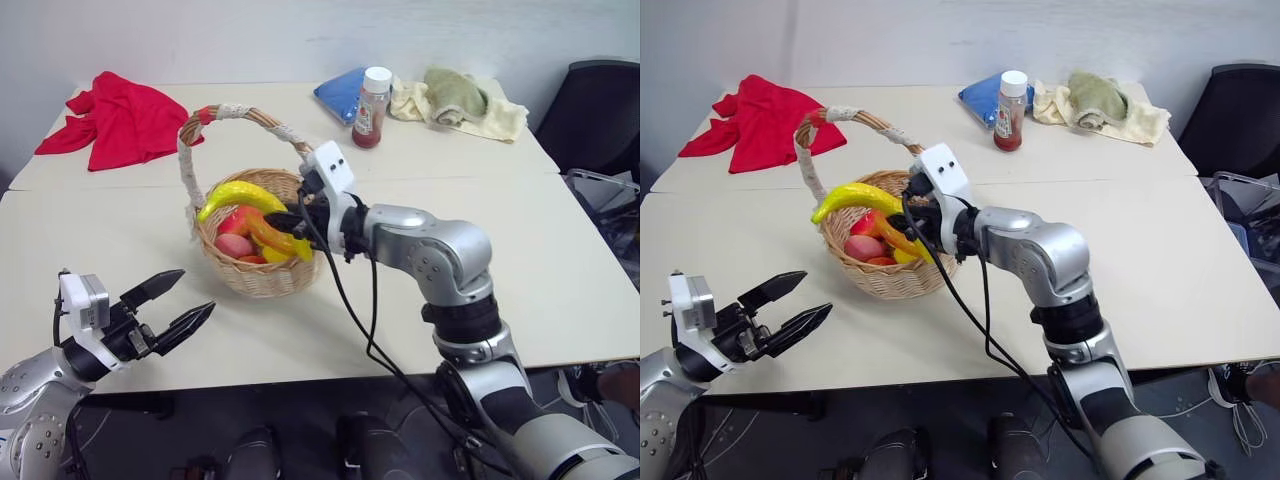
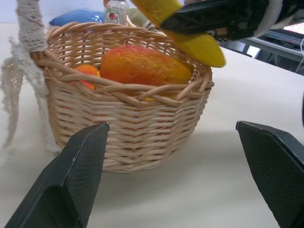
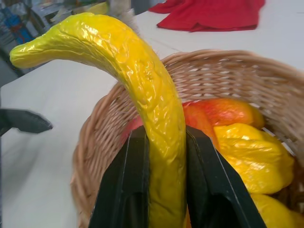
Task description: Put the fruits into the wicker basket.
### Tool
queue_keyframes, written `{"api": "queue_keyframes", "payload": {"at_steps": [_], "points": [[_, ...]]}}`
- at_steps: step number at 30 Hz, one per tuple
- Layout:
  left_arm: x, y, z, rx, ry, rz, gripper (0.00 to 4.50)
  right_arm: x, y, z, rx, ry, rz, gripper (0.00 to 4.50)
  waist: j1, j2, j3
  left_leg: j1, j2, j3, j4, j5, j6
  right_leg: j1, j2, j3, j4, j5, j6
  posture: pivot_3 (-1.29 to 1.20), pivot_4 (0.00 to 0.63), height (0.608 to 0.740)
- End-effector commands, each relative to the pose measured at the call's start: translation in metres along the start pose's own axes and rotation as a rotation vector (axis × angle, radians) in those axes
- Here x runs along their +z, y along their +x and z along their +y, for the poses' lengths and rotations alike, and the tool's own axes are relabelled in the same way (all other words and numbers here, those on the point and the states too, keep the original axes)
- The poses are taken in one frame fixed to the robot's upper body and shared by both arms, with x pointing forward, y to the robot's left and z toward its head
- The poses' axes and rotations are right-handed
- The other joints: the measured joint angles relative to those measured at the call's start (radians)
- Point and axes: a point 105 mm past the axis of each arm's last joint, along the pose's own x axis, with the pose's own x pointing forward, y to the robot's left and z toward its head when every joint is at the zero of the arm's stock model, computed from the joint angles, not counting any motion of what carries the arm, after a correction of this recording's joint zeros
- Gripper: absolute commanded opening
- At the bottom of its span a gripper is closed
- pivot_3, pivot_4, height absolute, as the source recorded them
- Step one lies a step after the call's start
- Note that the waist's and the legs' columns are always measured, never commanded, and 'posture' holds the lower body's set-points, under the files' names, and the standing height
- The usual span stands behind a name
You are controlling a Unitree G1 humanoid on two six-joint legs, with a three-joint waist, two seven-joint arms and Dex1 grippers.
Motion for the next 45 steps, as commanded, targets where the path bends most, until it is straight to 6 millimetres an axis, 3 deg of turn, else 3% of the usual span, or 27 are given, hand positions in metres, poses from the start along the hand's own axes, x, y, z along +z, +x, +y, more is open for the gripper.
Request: {"api": "queue_keyframes", "payload": {"at_steps": [1, 5, 7, 9, 12, 14, 17, 22, 30, 33, 37, 42, 44, 45], "points": [[0.005, 0.002, -0.004, -0.008, 0.043, -0.023, 4.50, 0.012, 0.001, -0.001, -0.015, -0.007, -0.047, 1.59, 0.002, 0.000, 0.000, 0.000, 0.000, 0.000, 0.000, 0.000, 0.000, 0.000, 0.000, 0.000, 0.000, 0.000, 0.000, 0.00, 0.150, 0.740], [0.005, 0.003, -0.004, -0.006, 0.046, -0.030, 4.50, 0.025, -0.008, 0.005, 0.037, -0.068, -0.135, 2.95, 0.002, 0.000, 0.000, -0.001, 0.000, 0.000, -0.001, 0.000, 0.000, -0.001, 0.000, 0.000, -0.002, 0.000, 0.000, 0.00, 0.150, 0.740], [0.005, 0.002, -0.001, 0.010, 0.041, -0.034, 4.50, 0.029, -0.022, 0.012, 0.124, -0.073, -0.173, 3.64, 0.003, 0.000, 0.000, -0.002, 0.000, 0.000, -0.001, 0.000, 0.000, 0.000, 0.000, 0.000, -0.002, 0.000, 0.000, 0.00, 0.150, 0.740], [0.004, 0.000, -0.001, 0.011, 0.036, -0.030, 4.50, 0.017, -0.046, 0.024, 0.272, -0.080, -0.144, 4.37, 0.007, 0.000, 0.000, -0.002, 0.000, 0.000, -0.001, -0.001, 0.001, 0.000, 0.000, 0.000, -0.003, 0.000, 0.000, 0.00, 0.150, 0.740], [0.005, -0.001, -0.002, 0.010, 0.038, -0.032, 4.50, -0.006, -0.088, 0.036, 0.446, -0.131, -0.084, 4.48, 0.016, -0.001, 0.000, -0.002, 0.000, -0.002, -0.001, -0.002, 0.002, 0.002, 0.000, -0.002, -0.005, 0.000, 0.000, 0.00, 0.150, 0.740], [0.009, -0.001, -0.003, 0.008, 0.044, -0.042, 4.50, -0.013, -0.107, 0.029, 0.448, -0.144, -0.100, 4.48, 0.015, -0.001, 0.000, -0.002, 0.000, -0.001, -0.001, -0.003, 0.003, 0.002, -0.001, -0.002, -0.007, 0.000, 0.001, 0.00, 0.150, 0.740], [0.018, 0.001, -0.006, 0.001, 0.059, -0.070, 4.50, -0.019, -0.119, -0.009, 0.305, -0.183, -0.098, 4.48, 0.003, -0.001, 0.000, 0.000, 0.000, 0.001, -0.001, -0.003, 0.003, 0.003, 0.000, -0.001, -0.007, 0.001, 0.001, 0.00, 0.150, 0.740], [0.030, 0.008, -0.013, -0.027, 0.070, -0.100, 4.50, -0.008, -0.109, -0.065, 0.154, -0.309, -0.160, 4.48, 0.000, 0.000, 0.000, 0.004, 0.001, 0.001, -0.001, -0.001, 0.000, 0.004, 0.003, 0.001, -0.005, 0.001, -0.001, 0.00, 0.150, 0.740], [0.044, 0.014, -0.011, -0.050, 0.081, -0.106, 4.50, 0.008, -0.053, -0.074, 0.265, -0.473, -0.164, 4.48, -0.001, 0.000, 0.000, 0.003, 0.001, 0.002, -0.001, 0.000, -0.001, 0.002, 0.003, 0.002, -0.004, 0.001, -0.001, 0.00, 0.150, 0.740], [0.044, 0.013, -0.012, -0.049, 0.082, -0.102, 4.50, 0.013, -0.036, -0.065, 0.350, -0.495, -0.151, 3.93, 0.000, 0.000, 0.000, 0.003, 0.001, 0.003, -0.001, 0.000, -0.001, 0.002, 0.003, 0.002, -0.004, 0.001, -0.001, 0.00, 0.150, 0.740], [0.046, 0.014, -0.012, -0.051, 0.091, -0.095, 4.50, 0.014, -0.030, -0.056, 0.425, -0.504, -0.151, 2.61, 0.005, 0.000, 0.000, 0.002, 0.001, 0.003, -0.001, 0.000, -0.001, 0.002, 0.002, 0.002, -0.004, 0.001, -0.001, 0.00, 0.150, 0.740], [0.051, 0.019, -0.009, -0.070, 0.107, -0.101, 4.50, 0.010, -0.039, -0.063, 0.418, -0.503, -0.140, 0.79, 0.006, 0.001, 0.001, 0.002, 0.001, 0.002, 0.000, 0.000, -0.001, 0.002, 0.001, 0.002, -0.004, 0.001, -0.001, 0.00, 0.150, 0.740], [0.052, 0.025, -0.010, -0.097, 0.109, -0.104, 4.50, 0.008, -0.052, -0.071, 0.386, -0.510, -0.128, 0.15, 0.009, 0.001, 0.001, 0.002, 0.001, 0.002, 0.000, 0.000, -0.001, 0.002, 0.001, 0.002, -0.003, 0.001, -0.001, 0.00, 0.150, 0.740], [0.052, 0.028, -0.011, -0.112, 0.108, -0.105, 4.50, 0.008, -0.059, -0.075, 0.369, -0.515, -0.127, 0.14, 0.012, 0.001, 0.001, 0.002, 0.001, 0.001, -0.001, 0.000, -0.001, 0.002, 0.001, 0.001, -0.003, 0.001, -0.001, 0.00, 0.150, 0.740]]}}
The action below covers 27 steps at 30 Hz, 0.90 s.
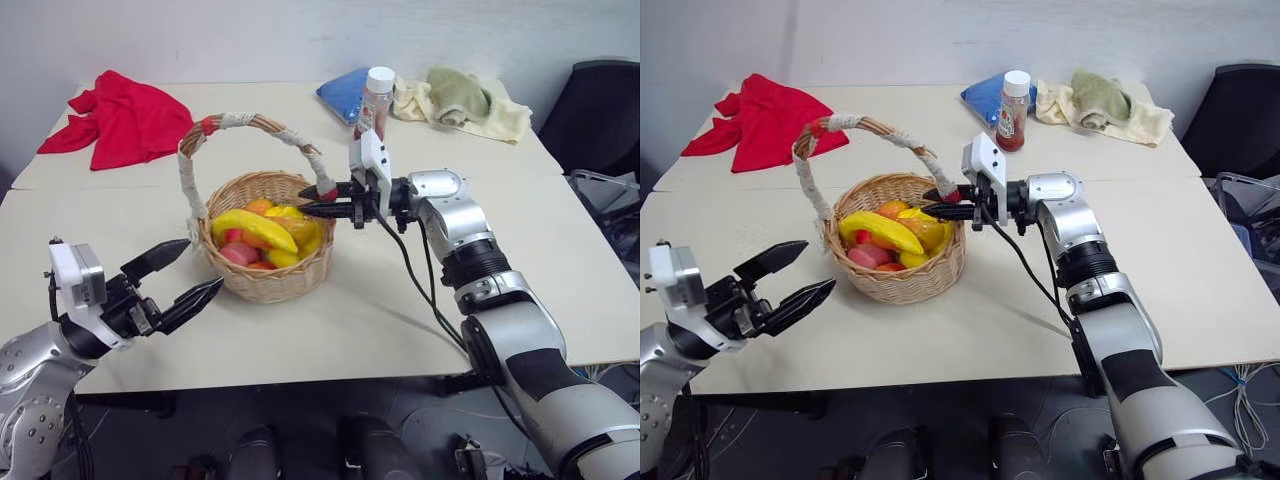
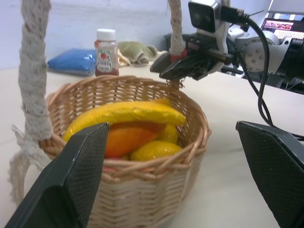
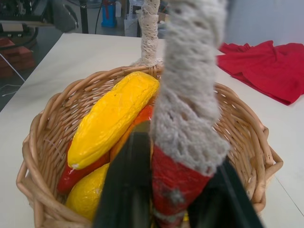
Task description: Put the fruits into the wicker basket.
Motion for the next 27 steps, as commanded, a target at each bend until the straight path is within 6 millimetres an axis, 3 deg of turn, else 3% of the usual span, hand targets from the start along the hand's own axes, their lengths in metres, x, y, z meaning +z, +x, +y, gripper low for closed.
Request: {"api": "queue_keyframes", "payload": {"at_steps": [1, 7, 10, 13, 17, 20, 23, 27], "points": [[0.003, 0.008, -0.001, -0.046, 0.003, -0.009, 4.50, 0.010, -0.032, -0.004, -0.068, -0.055, -0.009, 0.15, 0.005, 0.000, 0.000, 0.000, 0.000, -0.001, 0.000, 0.000, 0.000, 0.000, 0.000, 0.000, 0.000, 0.000, 0.000, 0.00, 0.150, 0.740], [0.000, 0.025, 0.000, -0.119, -0.016, -0.024, 4.50, 0.036, -0.080, 0.025, -0.212, -0.075, -0.023, 0.15, 0.023, 0.001, 0.000, -0.001, -0.001, 0.000, 0.000, 0.000, 0.000, 0.000, 0.000, 0.000, -0.002, 0.000, 0.000, 0.00, 0.150, 0.740], [-0.004, 0.037, 0.000, -0.170, -0.041, -0.029, 4.50, 0.056, -0.114, 0.028, -0.428, -0.055, -0.057, 0.15, 0.020, 0.002, 0.001, -0.001, 0.000, 0.001, -0.001, -0.001, -0.001, -0.001, 0.001, 0.000, -0.002, 0.000, 0.000, 0.00, 0.150, 0.740], [-0.007, 0.048, 0.001, -0.224, -0.057, -0.028, 4.50, 0.061, -0.151, 0.026, -0.640, -0.051, -0.046, 0.15, 0.025, 0.002, 0.001, -0.001, 0.000, 0.000, 0.000, 0.000, 0.000, -0.001, 0.001, 0.000, -0.001, 0.000, 0.000, 0.00, 0.150, 0.740], [-0.008, 0.057, 0.007, -0.279, -0.068, -0.020, 4.50, 0.047, -0.210, 0.012, -0.941, -0.052, -0.029, 0.15, 0.026, 0.001, 0.001, 0.000, -0.002, 0.000, 0.000, 0.000, 0.001, 0.000, 0.001, 0.000, -0.001, 0.000, 0.001, 0.00, 0.150, 0.740], [-0.010, 0.064, 0.012, -0.314, -0.058, -0.010, 4.50, 0.031, -0.242, -0.003, -1.093, -0.067, 0.003, 0.15, 0.024, 0.001, 0.001, 0.001, -0.004, 0.002, 0.000, 0.001, 0.001, 0.000, 0.001, 0.000, -0.001, 0.001, 0.001, 0.00, 0.150, 0.740], [-0.012, 0.073, 0.014, -0.341, -0.051, -0.010, 4.50, 0.017, -0.258, -0.020, -1.181, -0.032, -0.010, 0.15, 0.019, 0.003, 0.002, 0.001, -0.006, 0.003, 0.000, 0.002, -0.001, 0.000, 0.003, 0.002, 0.000, 0.001, 0.001, 0.00, 0.150, 0.740], [-0.014, 0.078, 0.013, -0.371, -0.044, -0.007, 4.50, -0.009, -0.260, -0.034, -1.194, 0.037, 0.025, 0.15, 0.009, 0.003, 0.002, 0.001, -0.005, 0.006, -0.001, 0.006, -0.006, -0.002, 0.004, 0.004, 0.000, 0.001, 0.001, 0.00, 0.150, 0.740]]}}
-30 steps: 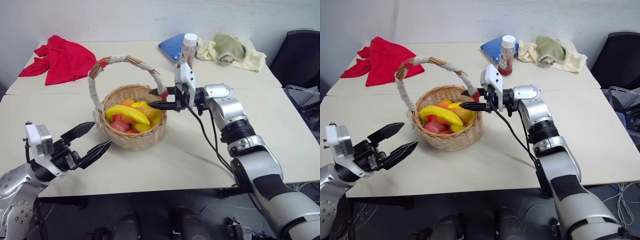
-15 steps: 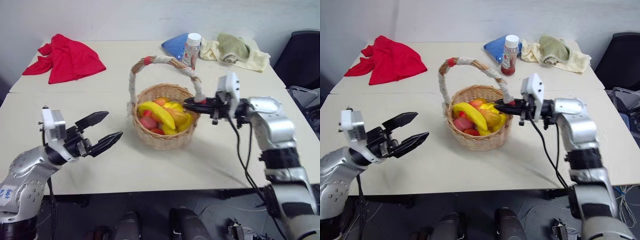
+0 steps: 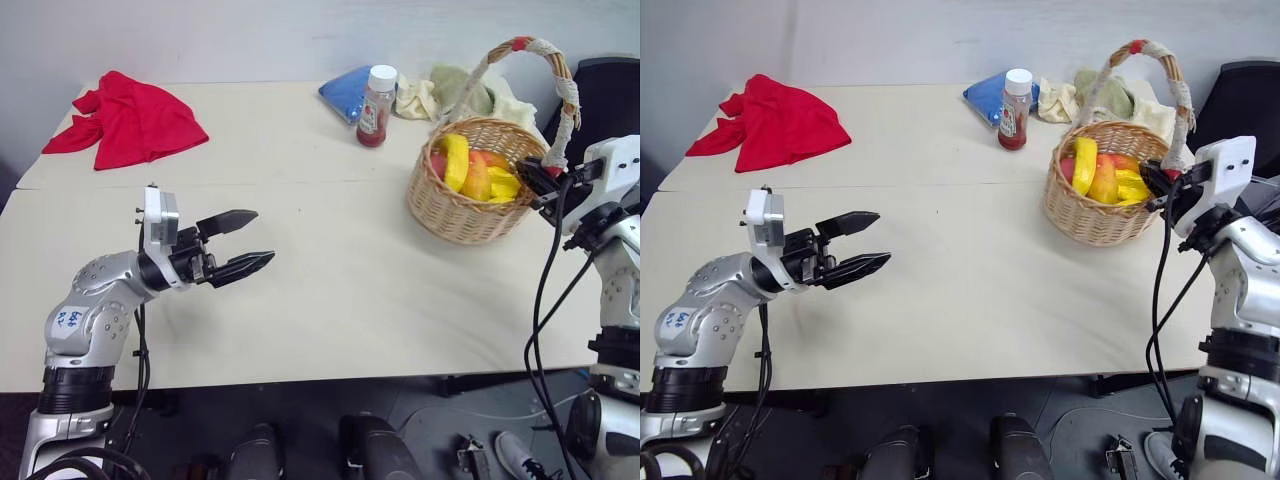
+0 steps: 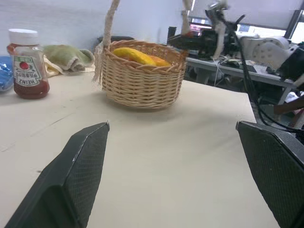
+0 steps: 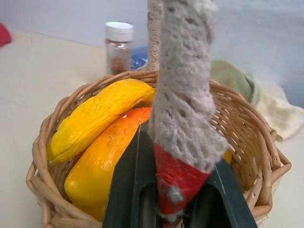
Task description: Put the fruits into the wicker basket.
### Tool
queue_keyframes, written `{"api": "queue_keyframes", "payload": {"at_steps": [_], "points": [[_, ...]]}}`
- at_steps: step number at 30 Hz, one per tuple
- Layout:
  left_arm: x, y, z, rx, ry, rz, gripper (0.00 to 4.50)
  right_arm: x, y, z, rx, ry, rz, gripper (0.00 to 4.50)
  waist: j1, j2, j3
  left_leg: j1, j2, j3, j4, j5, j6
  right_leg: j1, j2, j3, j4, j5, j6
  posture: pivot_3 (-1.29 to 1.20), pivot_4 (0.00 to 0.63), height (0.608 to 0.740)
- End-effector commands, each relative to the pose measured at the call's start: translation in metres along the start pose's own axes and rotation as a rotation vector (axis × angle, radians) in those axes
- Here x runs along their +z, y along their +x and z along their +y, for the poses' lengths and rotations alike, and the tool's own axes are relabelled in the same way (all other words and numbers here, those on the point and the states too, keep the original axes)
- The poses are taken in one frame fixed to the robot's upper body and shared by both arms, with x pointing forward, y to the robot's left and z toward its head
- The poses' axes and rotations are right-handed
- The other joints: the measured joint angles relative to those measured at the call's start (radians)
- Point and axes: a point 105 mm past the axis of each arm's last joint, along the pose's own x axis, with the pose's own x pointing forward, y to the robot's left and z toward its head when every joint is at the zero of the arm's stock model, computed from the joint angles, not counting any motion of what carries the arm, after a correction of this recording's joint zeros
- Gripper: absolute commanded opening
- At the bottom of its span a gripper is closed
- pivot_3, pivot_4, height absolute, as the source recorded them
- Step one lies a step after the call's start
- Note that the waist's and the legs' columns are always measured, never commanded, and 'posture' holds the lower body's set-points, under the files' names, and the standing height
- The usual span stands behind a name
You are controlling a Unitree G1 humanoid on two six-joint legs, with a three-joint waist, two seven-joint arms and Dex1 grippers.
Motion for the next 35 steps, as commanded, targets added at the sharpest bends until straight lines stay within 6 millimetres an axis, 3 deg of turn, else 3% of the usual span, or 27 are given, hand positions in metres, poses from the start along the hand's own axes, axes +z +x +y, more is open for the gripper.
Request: {"api": "queue_keyframes", "payload": {"at_steps": [1, 7, 13, 17, 20, 26, 29, 35], "points": [[0.002, 0.004, -0.002, -0.035, 0.032, -0.006, 4.50, 0.011, 0.007, -0.010, -0.028, -0.071, -0.064, 0.50, -0.004, 0.000, 0.000, 0.000, 0.000, 0.000, 0.000, 0.000, 0.000, 0.000, 0.000, 0.000, 0.000, 0.000, 0.000, 0.00, 0.150, 0.740], [-0.004, 0.005, -0.003, -0.037, 0.077, 0.033, 4.50, 0.006, 0.000, -0.017, -0.028, -0.095, -0.042, 2.44, -0.007, 0.000, 0.000, 0.000, 0.003, 0.000, 0.000, 0.000, 0.000, 0.000, 0.000, 0.000, 0.000, 0.000, 0.000, 0.00, 0.150, 0.740], [-0.016, -0.016, -0.007, 0.025, 0.092, 0.101, 4.50, 0.021, -0.036, -0.016, 0.085, -0.223, 0.006, 4.45, -0.002, 0.000, 0.000, 0.000, 0.004, 0.000, 0.000, 0.000, 0.000, 0.000, -0.001, 0.001, 0.000, 0.000, 0.001, 0.00, 0.150, 0.740], [-0.023, -0.037, -0.004, 0.127, 0.138, 0.152, 4.50, 0.032, -0.069, -0.011, 0.195, -0.293, -0.008, 4.48, 0.006, 0.000, 0.000, 0.001, 0.004, 0.000, 0.000, -0.001, 0.001, 0.002, -0.001, 0.001, -0.001, 0.000, 0.001, 0.00, 0.150, 0.740], [-0.033, -0.057, -0.005, 0.201, 0.150, 0.221, 4.50, 0.010, -0.091, 0.005, 0.363, -0.349, 0.161, 4.48, 0.008, 0.000, 0.000, 0.003, 0.004, 0.000, 0.000, -0.003, 0.004, 0.003, -0.001, 0.001, -0.001, 0.000, 0.001, 0.00, 0.150, 0.740], [-0.062, -0.088, -0.012, 0.305, 0.242, 0.397, 4.50, -0.021, -0.110, 0.075, 0.738, -0.462, 0.139, 4.48, 0.005, 0.000, 0.000, 0.004, 0.005, 0.000, 0.000, -0.005, 0.006, 0.004, -0.001, 0.001, -0.001, 0.000, 0.001, 0.00, 0.150, 0.740], [-0.067, -0.093, -0.018, 0.332, 0.259, 0.407, 4.50, -0.038, -0.096, 0.116, 0.841, -0.404, 0.069, 4.48, 0.005, -0.001, 0.000, 0.004, 0.005, -0.001, 0.000, -0.005, 0.006, 0.004, -0.001, 0.000, -0.001, 0.000, 0.001, 0.00, 0.150, 0.740], [-0.066, -0.092, -0.025, 0.342, 0.260, 0.392, 4.50, -0.073, -0.068, 0.158, 0.888, -0.282, -0.002, 4.48, 0.010, -0.001, -0.001, 0.003, 0.005, -0.001, 0.001, -0.006, 0.007, 0.004, -0.002, 0.000, 0.000, 0.000, 0.001, 0.00, 0.150, 0.740]]}}
